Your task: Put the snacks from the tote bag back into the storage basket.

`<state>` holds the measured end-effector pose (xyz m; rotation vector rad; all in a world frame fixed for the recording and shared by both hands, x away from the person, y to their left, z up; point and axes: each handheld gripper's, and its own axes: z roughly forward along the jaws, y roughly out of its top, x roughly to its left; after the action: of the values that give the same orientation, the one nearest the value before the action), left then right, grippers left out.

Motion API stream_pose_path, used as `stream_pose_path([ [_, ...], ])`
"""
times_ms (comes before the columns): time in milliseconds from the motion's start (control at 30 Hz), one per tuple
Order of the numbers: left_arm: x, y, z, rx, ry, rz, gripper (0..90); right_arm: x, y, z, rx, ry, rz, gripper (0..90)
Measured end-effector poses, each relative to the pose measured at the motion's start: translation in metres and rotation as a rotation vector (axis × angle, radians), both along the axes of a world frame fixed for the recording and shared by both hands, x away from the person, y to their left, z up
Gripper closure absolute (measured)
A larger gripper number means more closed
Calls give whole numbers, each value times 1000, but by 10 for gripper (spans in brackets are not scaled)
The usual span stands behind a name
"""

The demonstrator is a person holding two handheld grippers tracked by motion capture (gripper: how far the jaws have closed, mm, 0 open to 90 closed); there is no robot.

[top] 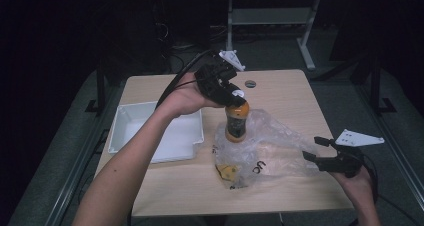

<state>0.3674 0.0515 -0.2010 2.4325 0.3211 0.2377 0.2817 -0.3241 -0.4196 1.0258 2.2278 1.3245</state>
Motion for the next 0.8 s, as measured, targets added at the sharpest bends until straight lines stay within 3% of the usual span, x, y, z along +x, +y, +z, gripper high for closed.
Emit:
stream_pose_path([
  [300,2,23,-2,-1,6,54,591,-3,-1,-1,-3,0,-3,258],
  [500,2,41,0,-5,-7,84,591,-5,-3,1,24,-10,-13,255],
  [667,6,60,0,-58,34,102,590,-5,-1,0,18,-7,-12,256],
  [800,5,71,-1,-51,16,126,590,-6,-2,-1,18,-4,-16,256],
])
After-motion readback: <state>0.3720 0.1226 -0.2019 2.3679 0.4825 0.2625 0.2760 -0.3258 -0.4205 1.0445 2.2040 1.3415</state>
